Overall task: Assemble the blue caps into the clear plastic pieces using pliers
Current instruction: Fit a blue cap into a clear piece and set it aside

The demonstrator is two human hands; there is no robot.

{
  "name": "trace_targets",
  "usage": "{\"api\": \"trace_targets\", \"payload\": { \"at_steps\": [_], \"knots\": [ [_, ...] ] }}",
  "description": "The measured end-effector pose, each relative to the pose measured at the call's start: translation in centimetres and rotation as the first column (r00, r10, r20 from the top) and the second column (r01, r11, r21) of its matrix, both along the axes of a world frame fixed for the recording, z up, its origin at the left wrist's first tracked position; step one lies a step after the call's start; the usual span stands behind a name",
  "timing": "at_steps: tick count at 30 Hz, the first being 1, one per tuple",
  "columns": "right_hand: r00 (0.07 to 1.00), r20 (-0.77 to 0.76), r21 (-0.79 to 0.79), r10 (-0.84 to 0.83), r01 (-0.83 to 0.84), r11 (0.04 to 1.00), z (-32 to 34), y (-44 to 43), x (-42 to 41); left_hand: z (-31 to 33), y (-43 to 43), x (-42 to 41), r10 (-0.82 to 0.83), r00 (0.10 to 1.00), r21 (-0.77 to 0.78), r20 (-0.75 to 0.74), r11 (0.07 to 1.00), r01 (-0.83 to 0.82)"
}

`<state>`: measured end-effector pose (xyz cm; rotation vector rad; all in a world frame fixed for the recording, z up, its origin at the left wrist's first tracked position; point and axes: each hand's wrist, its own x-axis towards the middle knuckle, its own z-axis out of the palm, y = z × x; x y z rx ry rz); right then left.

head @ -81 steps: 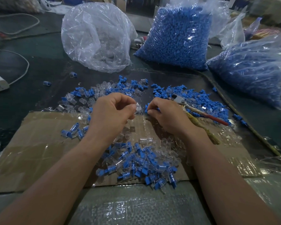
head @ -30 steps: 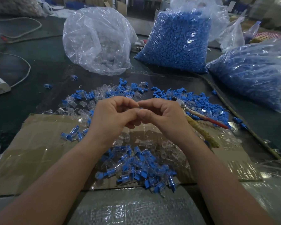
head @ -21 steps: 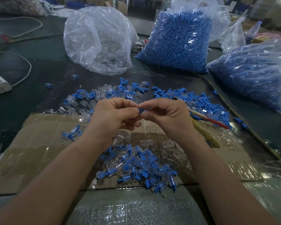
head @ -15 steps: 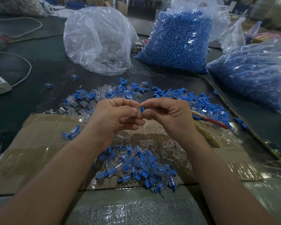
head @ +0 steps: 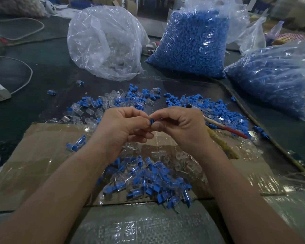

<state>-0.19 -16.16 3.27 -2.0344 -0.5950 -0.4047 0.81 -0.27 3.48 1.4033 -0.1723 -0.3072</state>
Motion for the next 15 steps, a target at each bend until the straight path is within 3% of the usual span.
{"api": "trace_targets", "payload": {
  "at_steps": [3,6,11,15],
  "knots": [
    [0.999,-0.041,-0.007,0.010,-0.011,1.000,0.3,0.0,-0.2,0.0,0.0,0.0,0.003,1.000,-0.003,0.000,1.000,-0.003],
    [0.971,-0.221,-0.001,-0.090,0.093,0.996,0.9,-0.8,-0.3,-0.1,-0.1,0.1,0.008,1.000,-0.016,-0.004,1.000,-0.008],
    [0.815,-0.266,-0.396,-0.515,0.395,0.829,1.2,-5.7,0.8,-0.2,0.0,0.1,0.038,0.999,-0.042,-0.011,0.998,-0.039],
    [0.624,-0.379,-0.661,-0.683,0.333,0.672,1.0,-8.6,0.9,-0.2,0.1,0.2,0.040,0.999,-0.057,-0.012,0.998,-0.041]
  ]
}}
